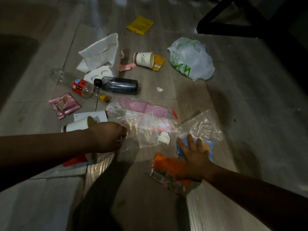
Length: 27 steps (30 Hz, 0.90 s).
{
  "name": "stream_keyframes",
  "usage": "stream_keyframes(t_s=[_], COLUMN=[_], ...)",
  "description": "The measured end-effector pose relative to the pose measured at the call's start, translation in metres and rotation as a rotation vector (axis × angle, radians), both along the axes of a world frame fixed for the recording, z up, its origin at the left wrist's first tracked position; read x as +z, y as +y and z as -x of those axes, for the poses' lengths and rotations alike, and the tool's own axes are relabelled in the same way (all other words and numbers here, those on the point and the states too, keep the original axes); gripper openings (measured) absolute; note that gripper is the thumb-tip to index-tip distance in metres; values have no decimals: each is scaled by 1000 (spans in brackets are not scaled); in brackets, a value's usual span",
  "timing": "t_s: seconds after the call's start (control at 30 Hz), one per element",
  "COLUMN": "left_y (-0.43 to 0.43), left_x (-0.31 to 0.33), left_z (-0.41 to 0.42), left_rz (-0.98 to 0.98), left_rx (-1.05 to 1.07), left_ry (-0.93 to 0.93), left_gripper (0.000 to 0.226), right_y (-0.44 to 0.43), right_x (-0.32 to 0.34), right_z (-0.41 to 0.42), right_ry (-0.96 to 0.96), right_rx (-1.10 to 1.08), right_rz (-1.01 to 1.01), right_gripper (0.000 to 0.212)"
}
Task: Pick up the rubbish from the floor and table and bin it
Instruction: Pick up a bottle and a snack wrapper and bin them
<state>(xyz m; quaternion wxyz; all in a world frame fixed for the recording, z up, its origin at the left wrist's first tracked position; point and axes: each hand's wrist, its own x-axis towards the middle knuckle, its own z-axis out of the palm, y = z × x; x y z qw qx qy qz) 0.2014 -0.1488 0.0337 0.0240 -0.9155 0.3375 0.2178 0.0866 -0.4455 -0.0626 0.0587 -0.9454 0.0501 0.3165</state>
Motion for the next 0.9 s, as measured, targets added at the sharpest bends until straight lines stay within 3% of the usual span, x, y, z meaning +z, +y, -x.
stream_keyframes(t_s=[0.4, 0.6, 0.77, 0.9], left_y=[-1, 3, 6, 7], left_x=[-12, -6, -3, -2], left_z=[-2, -5, -4, -4], left_rz=[-43, -18, -17, -22], left_rx=[-11, 8, 25, 35], left_ry=[19, 150, 156, 163], left_gripper=[27, 28, 29, 33], right_y=[-7, -10, 0, 11], right_x=[15, 16, 7, 2], right_z=[-8, -14, -7, -3], right_ry=[-163, -184, -33, -5], right_rx=[32, 58, -32, 1], right_rz=[-20, 1, -66, 20], right_gripper=[107, 95, 129, 139])
